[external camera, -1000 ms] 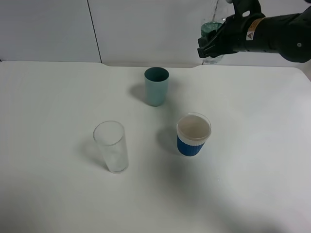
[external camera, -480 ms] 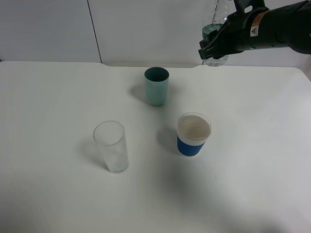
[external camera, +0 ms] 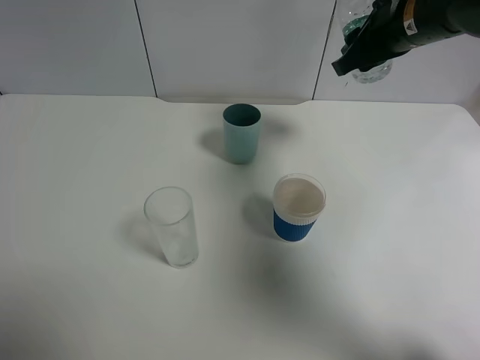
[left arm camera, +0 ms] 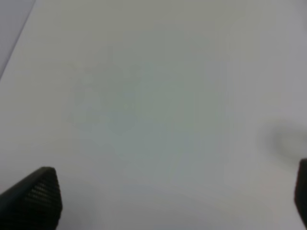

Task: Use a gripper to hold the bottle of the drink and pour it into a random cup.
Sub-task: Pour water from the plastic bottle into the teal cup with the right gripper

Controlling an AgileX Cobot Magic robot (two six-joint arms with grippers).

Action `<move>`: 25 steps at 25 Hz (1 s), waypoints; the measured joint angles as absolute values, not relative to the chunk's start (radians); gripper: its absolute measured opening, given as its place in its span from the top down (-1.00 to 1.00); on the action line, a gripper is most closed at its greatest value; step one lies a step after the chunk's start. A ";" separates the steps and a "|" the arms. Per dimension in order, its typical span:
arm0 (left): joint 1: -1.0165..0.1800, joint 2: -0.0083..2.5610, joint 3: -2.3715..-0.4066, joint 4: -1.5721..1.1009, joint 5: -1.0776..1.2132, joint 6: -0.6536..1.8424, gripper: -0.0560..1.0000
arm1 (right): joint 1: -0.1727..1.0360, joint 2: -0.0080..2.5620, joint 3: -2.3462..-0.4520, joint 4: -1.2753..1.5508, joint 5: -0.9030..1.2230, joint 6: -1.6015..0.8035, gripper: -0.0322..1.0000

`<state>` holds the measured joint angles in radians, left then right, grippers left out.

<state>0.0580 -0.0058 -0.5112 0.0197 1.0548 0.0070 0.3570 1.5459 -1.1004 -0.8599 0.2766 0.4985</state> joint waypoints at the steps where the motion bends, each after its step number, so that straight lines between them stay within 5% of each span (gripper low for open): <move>1: 0.058 -0.006 -0.511 0.020 1.055 0.007 -0.96 | 0.357 1.547 -1.101 -0.892 0.277 0.512 -0.09; 25: 0.058 -0.006 -0.511 0.020 1.055 0.007 -0.96 | 0.467 1.758 -1.102 -1.389 0.365 0.769 -0.09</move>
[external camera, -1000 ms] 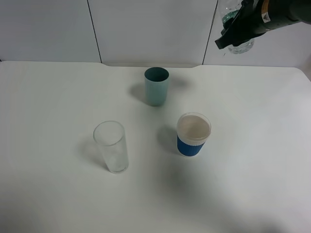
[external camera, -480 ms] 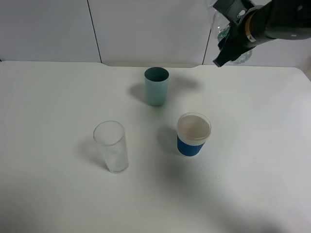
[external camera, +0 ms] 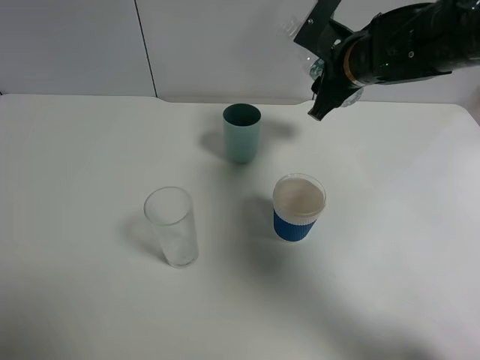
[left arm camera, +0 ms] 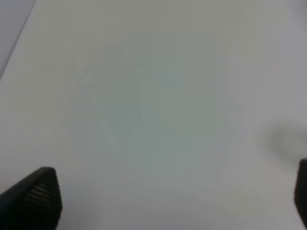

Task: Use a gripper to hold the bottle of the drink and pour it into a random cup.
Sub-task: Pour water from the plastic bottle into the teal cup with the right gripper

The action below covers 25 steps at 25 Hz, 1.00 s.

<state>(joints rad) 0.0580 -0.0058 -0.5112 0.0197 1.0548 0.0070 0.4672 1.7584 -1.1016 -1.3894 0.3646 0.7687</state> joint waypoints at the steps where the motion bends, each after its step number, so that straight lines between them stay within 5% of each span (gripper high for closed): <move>1: 0.058 -0.006 -0.511 0.020 1.055 0.007 -0.96 | 0.470 1.763 -1.102 -1.402 0.367 0.777 -0.09; 25: 0.058 -0.006 -0.511 0.020 1.055 0.007 -0.96 | 0.586 1.885 -1.184 -1.540 0.527 0.706 -0.09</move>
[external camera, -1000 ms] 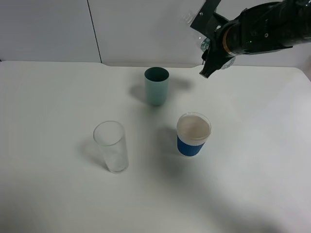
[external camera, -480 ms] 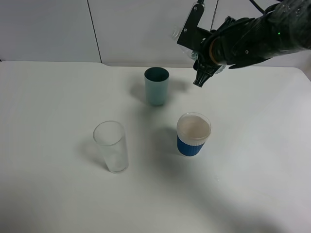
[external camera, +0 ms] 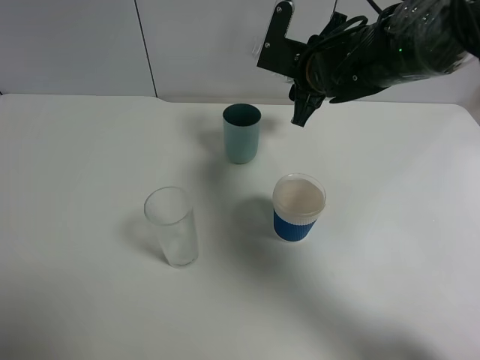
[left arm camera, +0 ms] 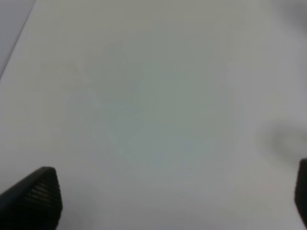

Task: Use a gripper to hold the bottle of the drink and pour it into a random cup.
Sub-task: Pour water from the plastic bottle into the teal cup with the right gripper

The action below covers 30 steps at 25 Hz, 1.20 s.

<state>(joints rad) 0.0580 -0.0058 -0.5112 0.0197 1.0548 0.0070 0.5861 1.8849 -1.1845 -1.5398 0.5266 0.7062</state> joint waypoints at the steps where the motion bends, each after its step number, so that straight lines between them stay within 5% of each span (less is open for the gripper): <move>1: 0.058 -0.006 -0.511 0.020 1.055 0.007 -0.96 | 0.588 1.889 -1.184 -1.540 0.533 0.688 -0.09; 30: 0.058 -0.006 -0.511 0.019 1.055 0.007 -0.96 | 0.589 1.903 -1.184 -1.536 0.630 0.430 -0.09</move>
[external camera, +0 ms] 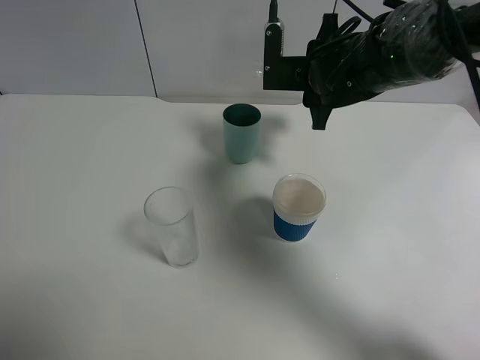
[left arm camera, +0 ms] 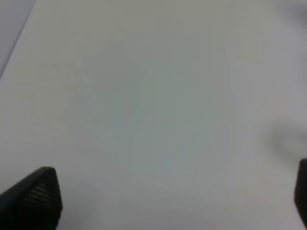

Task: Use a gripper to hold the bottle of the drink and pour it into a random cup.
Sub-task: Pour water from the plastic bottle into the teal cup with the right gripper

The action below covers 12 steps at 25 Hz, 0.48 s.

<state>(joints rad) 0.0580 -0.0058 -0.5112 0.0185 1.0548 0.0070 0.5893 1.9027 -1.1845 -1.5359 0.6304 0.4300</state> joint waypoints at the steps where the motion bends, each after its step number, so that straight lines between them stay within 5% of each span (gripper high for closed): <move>1: 0.058 -0.006 -0.511 0.019 1.055 0.007 -0.96 | 0.589 1.903 -1.184 -1.536 0.631 0.426 -0.09; 12: 0.058 -0.006 -0.511 0.019 1.055 0.007 -0.96 | 0.589 1.903 -1.184 -1.539 0.632 0.354 -0.09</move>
<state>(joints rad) 0.0580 -0.0058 -0.5112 0.0185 1.0548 0.0070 0.5893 1.9027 -1.1845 -1.5389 0.6325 0.3543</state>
